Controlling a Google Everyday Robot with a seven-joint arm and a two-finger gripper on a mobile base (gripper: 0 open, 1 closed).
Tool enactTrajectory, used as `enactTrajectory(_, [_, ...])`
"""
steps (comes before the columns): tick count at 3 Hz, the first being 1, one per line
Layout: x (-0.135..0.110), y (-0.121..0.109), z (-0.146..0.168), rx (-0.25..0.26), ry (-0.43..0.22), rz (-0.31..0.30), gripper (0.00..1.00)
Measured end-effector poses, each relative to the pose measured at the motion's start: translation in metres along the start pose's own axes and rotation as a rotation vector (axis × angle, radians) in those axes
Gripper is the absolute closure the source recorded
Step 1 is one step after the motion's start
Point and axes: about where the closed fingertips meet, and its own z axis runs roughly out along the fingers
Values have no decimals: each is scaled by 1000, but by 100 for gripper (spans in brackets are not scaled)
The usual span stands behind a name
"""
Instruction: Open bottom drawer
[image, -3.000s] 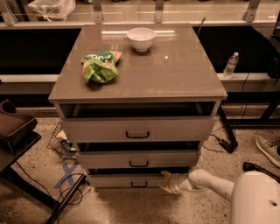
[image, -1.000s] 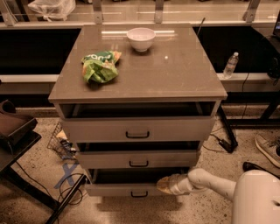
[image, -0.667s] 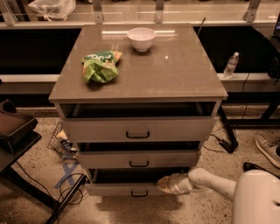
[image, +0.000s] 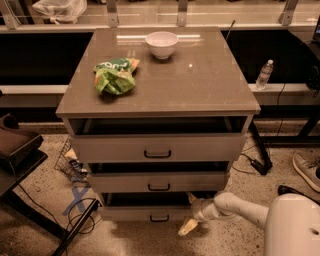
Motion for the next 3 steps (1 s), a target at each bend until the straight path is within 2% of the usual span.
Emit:
enactTrajectory(1, [-1, -1, 2, -2, 8, 0, 0])
enactTrajectory(2, [-5, -11, 17, -23, 75, 0, 0])
enactTrajectory(3, [11, -5, 26, -36, 132, 47, 18])
